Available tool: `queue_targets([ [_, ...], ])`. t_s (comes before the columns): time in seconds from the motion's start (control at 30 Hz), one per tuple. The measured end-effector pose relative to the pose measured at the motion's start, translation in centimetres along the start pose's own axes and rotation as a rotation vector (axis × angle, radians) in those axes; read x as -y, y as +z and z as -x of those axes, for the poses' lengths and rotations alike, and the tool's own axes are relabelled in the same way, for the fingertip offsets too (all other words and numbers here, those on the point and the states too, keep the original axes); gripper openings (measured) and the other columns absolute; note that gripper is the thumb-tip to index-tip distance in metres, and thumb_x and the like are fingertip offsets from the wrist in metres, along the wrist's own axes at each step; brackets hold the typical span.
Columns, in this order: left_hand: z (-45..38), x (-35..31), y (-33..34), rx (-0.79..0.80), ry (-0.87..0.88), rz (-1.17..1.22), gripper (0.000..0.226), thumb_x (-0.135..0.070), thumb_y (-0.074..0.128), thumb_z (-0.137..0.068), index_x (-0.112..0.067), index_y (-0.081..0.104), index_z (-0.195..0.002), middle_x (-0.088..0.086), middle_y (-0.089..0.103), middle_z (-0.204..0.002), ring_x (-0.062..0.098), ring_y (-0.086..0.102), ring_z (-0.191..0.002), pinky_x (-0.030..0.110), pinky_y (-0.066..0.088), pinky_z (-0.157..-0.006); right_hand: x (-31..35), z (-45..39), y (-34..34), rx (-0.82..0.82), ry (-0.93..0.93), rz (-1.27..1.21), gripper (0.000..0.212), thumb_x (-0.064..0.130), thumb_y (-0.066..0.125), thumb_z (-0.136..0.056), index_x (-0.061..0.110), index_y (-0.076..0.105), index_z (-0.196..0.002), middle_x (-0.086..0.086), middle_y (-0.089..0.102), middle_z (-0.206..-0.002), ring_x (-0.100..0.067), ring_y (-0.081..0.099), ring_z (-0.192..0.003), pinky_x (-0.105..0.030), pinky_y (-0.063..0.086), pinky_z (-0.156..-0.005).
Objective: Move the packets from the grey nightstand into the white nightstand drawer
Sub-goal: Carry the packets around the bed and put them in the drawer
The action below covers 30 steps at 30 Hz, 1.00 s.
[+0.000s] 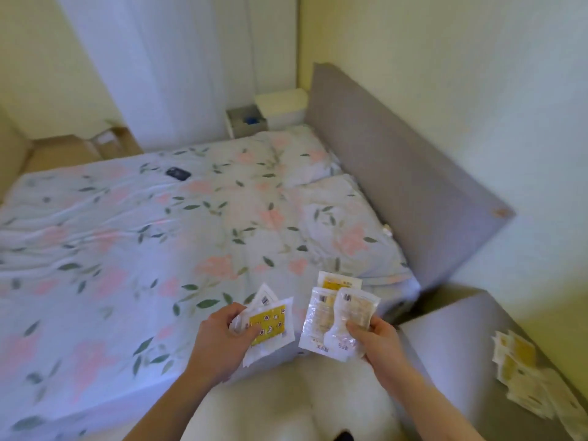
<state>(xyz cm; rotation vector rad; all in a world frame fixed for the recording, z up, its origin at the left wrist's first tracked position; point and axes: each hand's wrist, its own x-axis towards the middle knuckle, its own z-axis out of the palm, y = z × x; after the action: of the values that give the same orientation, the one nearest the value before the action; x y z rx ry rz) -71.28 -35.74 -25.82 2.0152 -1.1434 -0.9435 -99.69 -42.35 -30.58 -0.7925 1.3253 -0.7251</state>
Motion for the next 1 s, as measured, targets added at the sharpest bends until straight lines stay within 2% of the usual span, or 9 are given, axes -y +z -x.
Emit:
queue_targets([
  [0.17, 2.2, 8.3, -11.7, -0.108, -0.058, 0.026, 0.010, -0.026, 0.078, -0.083, -0.031, 0.072, -0.088, -0.018, 0.072, -0.078, 0.005, 0.063, -0.063, 0.022, 0.045, -0.054, -1.0, 2.4, 14.9, 0.118, -0.017, 0.053, 0.020, 0.008, 0.066, -0.095, 0.006, 0.072, -0.114, -0.018, 0.078, -0.105, -0.036, 0.073, -0.096, -0.046, 0.054, -0.086],
  [0.23, 3.0, 11.3, -16.2, -0.148, -0.063, 0.019, 0.008, -0.026, 0.078, -0.083, -0.029, 0.072, -0.088, -0.013, 0.071, -0.076, 0.010, 0.062, -0.064, 0.026, 0.044, -0.054, -1.5, 3.5, 20.2, 0.166, -0.009, 0.047, 0.030, 0.017, 0.073, -0.088, 0.007, 0.072, -0.117, -0.018, 0.078, -0.106, -0.032, 0.070, -0.094, -0.042, 0.048, -0.084],
  [0.3, 3.6, 13.9, -20.6, -0.193, -0.065, 0.024, 0.008, -0.025, 0.078, -0.083, -0.028, 0.072, -0.087, -0.011, 0.070, -0.074, 0.010, 0.060, -0.061, 0.024, 0.042, -0.052, -1.9, 4.5, 25.0, 0.214, -0.005, 0.052, 0.025, 0.014, 0.071, -0.092, 0.010, 0.073, -0.116, -0.014, 0.079, -0.106, -0.028, 0.070, -0.092, -0.038, 0.046, -0.082],
  [0.47, 4.6, 18.9, -29.9, -0.302, -0.093, 0.057, 0.009, -0.026, 0.078, -0.083, -0.029, 0.072, -0.088, -0.017, 0.072, -0.077, 0.008, 0.064, -0.065, 0.019, 0.042, -0.049, -2.0, 5.8, 35.1, 0.310, -0.006, 0.112, 0.019, 0.006, 0.061, -0.099, 0.012, 0.071, -0.114, -0.008, 0.080, -0.104, -0.019, 0.077, -0.088, -0.030, 0.058, -0.072],
  [0.53, 4.3, 20.9, -33.2, -0.342, -0.101, 0.078, 0.008, -0.026, 0.079, -0.084, -0.028, 0.072, -0.088, -0.015, 0.072, -0.079, 0.008, 0.065, -0.067, 0.024, 0.046, -0.053, -1.8, 5.8, 38.9, 0.333, -0.012, 0.139, 0.021, 0.007, 0.062, -0.099, 0.012, 0.071, -0.116, -0.009, 0.079, -0.107, -0.024, 0.077, -0.094, -0.040, 0.060, -0.083],
  [0.63, 3.6, 23.8, -38.0, -0.386, -0.120, 0.104, 0.008, -0.024, 0.078, -0.085, -0.029, 0.072, -0.089, -0.017, 0.072, -0.079, 0.008, 0.065, -0.067, 0.021, 0.046, -0.050, -1.7, 5.1, 45.1, 0.375, 0.001, 0.165, 0.025, 0.006, 0.062, -0.099, 0.012, 0.070, -0.122, -0.008, 0.078, -0.111, -0.028, 0.075, -0.103, -0.052, 0.055, -0.100],
  [0.8, 1.9, 29.6, -46.9, -0.458, -0.188, 0.114, 0.010, -0.026, 0.077, -0.085, -0.032, 0.071, -0.089, -0.014, 0.072, -0.080, 0.007, 0.065, -0.068, 0.028, 0.051, -0.057, -2.2, 3.4, 57.1, 0.477, 0.019, 0.195, 0.024, 0.001, 0.061, -0.098, 0.010, 0.068, -0.119, -0.011, 0.078, -0.109, -0.028, 0.077, -0.096, -0.040, 0.061, -0.076],
  [0.87, 1.4, 32.1, -51.0, -0.498, -0.225, 0.117, 0.011, -0.023, 0.077, -0.085, -0.032, 0.070, -0.087, -0.013, 0.071, -0.078, 0.007, 0.063, -0.064, 0.022, 0.047, -0.053, -2.5, 2.9, 62.8, 0.521, 0.032, 0.200, 0.023, -0.001, 0.060, -0.097, 0.009, 0.069, -0.116, -0.012, 0.079, -0.106, -0.029, 0.078, -0.092, -0.037, 0.063, -0.068],
  [1.0, 2.4, 36.9, -59.7, -0.617, -0.319, 0.130, 0.009, -0.024, 0.076, -0.086, -0.030, 0.070, -0.087, -0.015, 0.069, -0.074, 0.006, 0.056, -0.054, 0.017, 0.038, -0.045, -3.9, 3.0, 75.4, 0.637, 0.089, 0.260, 0.026, -0.001, 0.061, -0.097, 0.010, 0.068, -0.119, -0.011, 0.079, -0.108, -0.030, 0.077, -0.096, -0.040, 0.063, -0.072],
])
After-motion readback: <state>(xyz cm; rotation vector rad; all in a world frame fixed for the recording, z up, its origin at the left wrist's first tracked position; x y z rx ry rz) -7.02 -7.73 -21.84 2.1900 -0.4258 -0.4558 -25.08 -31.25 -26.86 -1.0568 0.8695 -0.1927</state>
